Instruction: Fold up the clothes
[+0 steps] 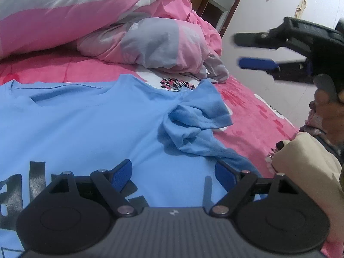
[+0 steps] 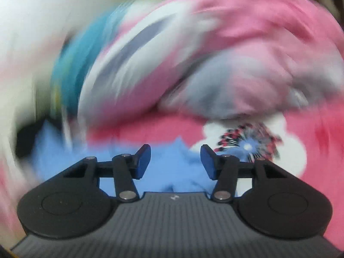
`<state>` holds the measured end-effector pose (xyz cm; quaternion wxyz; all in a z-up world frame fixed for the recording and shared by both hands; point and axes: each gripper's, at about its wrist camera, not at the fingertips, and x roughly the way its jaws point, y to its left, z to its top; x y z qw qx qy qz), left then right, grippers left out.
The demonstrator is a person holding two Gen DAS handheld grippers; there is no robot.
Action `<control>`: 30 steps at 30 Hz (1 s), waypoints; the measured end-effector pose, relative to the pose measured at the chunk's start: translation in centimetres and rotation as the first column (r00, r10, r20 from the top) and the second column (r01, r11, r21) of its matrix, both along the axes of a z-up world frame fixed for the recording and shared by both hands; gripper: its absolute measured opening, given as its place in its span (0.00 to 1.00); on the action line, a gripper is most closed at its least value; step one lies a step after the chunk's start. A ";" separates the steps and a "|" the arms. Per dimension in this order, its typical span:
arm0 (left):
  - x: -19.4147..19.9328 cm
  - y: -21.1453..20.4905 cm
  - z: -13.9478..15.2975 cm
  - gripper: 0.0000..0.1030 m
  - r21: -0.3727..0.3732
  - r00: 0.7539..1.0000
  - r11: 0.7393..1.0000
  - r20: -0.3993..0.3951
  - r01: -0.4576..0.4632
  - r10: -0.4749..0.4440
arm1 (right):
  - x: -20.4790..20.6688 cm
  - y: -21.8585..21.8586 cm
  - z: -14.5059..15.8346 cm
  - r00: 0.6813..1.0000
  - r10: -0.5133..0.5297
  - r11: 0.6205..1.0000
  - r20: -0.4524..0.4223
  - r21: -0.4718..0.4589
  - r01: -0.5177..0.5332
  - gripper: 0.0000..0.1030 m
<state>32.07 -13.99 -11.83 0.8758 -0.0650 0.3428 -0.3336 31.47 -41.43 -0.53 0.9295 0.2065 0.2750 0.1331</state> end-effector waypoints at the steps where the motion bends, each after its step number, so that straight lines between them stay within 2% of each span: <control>1: -0.1 0.1 0.1 0.83 -0.002 1.000 1.000 0.004 -0.002 0.002 | -0.1 -2.2 -0.6 0.996 -0.076 0.991 -0.044 0.106 0.080 0.49; 2: -0.2 0.2 0.2 0.83 -0.004 1.000 1.000 0.011 -0.006 0.006 | -0.2 -4.0 -1.6 0.980 -0.158 0.965 -0.119 0.192 0.179 0.49; 4: -0.6 0.2 0.8 0.83 0.009 0.999 1.000 0.046 -0.028 0.027 | -0.2 -6.2 -4.4 0.940 -0.211 0.910 -0.269 0.298 0.290 0.49; 5: -0.7 0.2 1.2 0.82 0.018 0.997 0.999 0.068 -0.038 0.037 | -0.3 -7.0 -5.9 0.916 -0.222 0.884 -0.335 0.327 0.334 0.49; 7: -1.1 -0.1 2.2 0.82 0.030 0.991 0.998 0.124 -0.051 0.047 | -0.2 -7.2 -8.4 0.885 -0.216 0.854 -0.413 0.359 0.376 0.48; 9: -1.2 -0.9 3.0 0.80 0.060 0.986 0.997 0.163 -0.045 0.034 | -0.1 -6.8 -9.7 0.884 -0.200 0.850 -0.423 0.373 0.371 0.47; 12: -1.1 -3.0 3.6 0.67 0.155 0.977 0.988 0.213 -0.020 -0.013 | 0.8 -5.9 -10.2 0.904 -0.165 0.870 -0.395 0.374 0.322 0.45; 17: -0.5 -6.7 2.7 0.38 0.330 0.956 0.943 0.261 0.042 -0.134 | 2.3 -5.0 -9.8 0.922 -0.110 0.928 -0.371 0.295 0.230 0.23; 19: -0.4 -7.9 1.9 0.32 0.389 0.945 0.919 0.273 0.061 -0.179 | 2.6 -4.8 -9.4 0.933 -0.102 0.947 -0.344 0.253 0.197 0.12; 21: -0.3 -8.6 1.3 0.23 0.431 0.939 0.900 0.280 0.065 -0.202 | 2.5 -4.6 -9.0 0.947 -0.098 0.958 -0.306 0.230 0.173 0.06; 23: -0.1 -9.1 0.9 0.09 0.455 0.937 0.889 0.283 0.058 -0.206 | 2.5 -4.5 -8.8 0.957 -0.091 0.963 -0.276 0.220 0.155 0.02; 25: 0.3 -8.6 1.3 0.08 0.410 0.953 0.911 0.256 0.042 -0.160 | 2.2 -5.0 -8.4 0.964 -0.100 0.959 -0.247 0.236 0.160 0.02; 26: 0.6 -8.0 1.8 0.08 0.359 0.965 0.933 0.230 0.034 -0.124 | 2.1 -5.4 -8.0 0.968 -0.107 0.953 -0.228 0.253 0.165 0.01; 28: 1.2 -6.5 2.9 0.08 0.213 0.985 0.977 0.160 0.025 -0.060 | 2.0 -6.3 -6.9 0.973 -0.132 0.944 -0.188 0.275 0.181 0.01; 30: 1.8 -4.8 3.8 0.07 0.014 0.998 0.999 0.045 0.036 -0.037 | 2.1 -7.3 -5.5 0.977 -0.151 0.934 -0.151 0.302 0.191 0.01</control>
